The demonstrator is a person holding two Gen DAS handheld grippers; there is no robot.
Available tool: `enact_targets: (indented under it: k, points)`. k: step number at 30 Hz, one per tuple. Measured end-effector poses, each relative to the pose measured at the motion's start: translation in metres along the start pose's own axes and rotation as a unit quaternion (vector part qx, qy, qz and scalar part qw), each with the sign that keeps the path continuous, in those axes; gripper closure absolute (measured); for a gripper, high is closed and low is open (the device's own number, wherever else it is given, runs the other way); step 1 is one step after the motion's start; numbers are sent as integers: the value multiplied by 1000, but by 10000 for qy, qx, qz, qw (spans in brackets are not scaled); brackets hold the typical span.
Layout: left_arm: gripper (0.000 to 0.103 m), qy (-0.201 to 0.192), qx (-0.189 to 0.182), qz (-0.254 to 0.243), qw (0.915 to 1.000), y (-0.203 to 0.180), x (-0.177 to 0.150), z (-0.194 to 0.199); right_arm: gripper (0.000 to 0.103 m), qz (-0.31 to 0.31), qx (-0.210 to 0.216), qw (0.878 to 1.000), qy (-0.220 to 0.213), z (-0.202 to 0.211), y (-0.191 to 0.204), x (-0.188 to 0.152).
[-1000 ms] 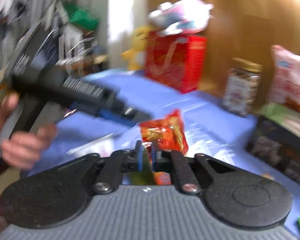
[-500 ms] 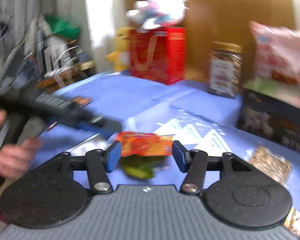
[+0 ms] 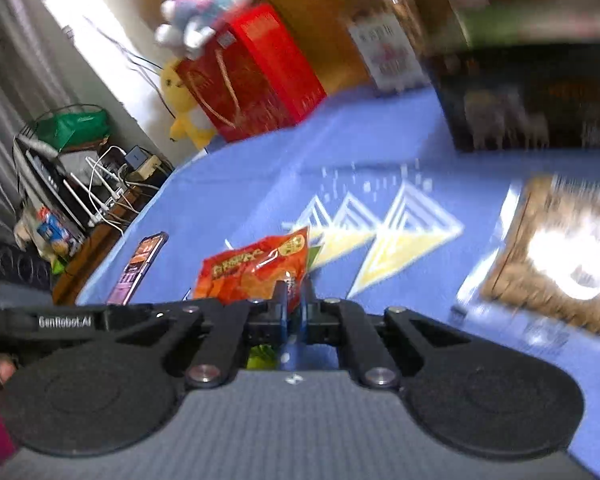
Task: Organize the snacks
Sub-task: 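Carry the red pack over the open tin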
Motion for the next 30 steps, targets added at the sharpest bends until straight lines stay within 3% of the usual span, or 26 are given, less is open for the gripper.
enact_targets:
  k: [6,13,19,27,30]
  points:
    - [78,-204,-99,-793,9966,-49,22,-11,97,578,-355,9960,-588,27,3,13]
    - [78,-183,-337,-1335,9903,-104,55,-47,97,549,-782,9869,-1297,65,-24,41]
    - [78,-427,-412,-1957,9789,-162,92,-82,97,567,-1299,9725,-1848,90,-57,76]
    - [73,-341,-299,-2355,9708,-203,110,-155,96,515,-2171,9532,-2040,93,-109,98]
    - [65,-449,99,-2645,9633,-215,103,-179,91,684,-2759,9364,-2057,92,-122,95]
Point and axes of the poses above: each gripper's, at about its wrist camera, not at the fingertips, and z roughly against the way its jaws point, y to its left, x to its top, the point moved 6 cm from there along -z, roughly the way its jaws point, and after that the axes turned 5 degrees about x, right-handed, at the moved point
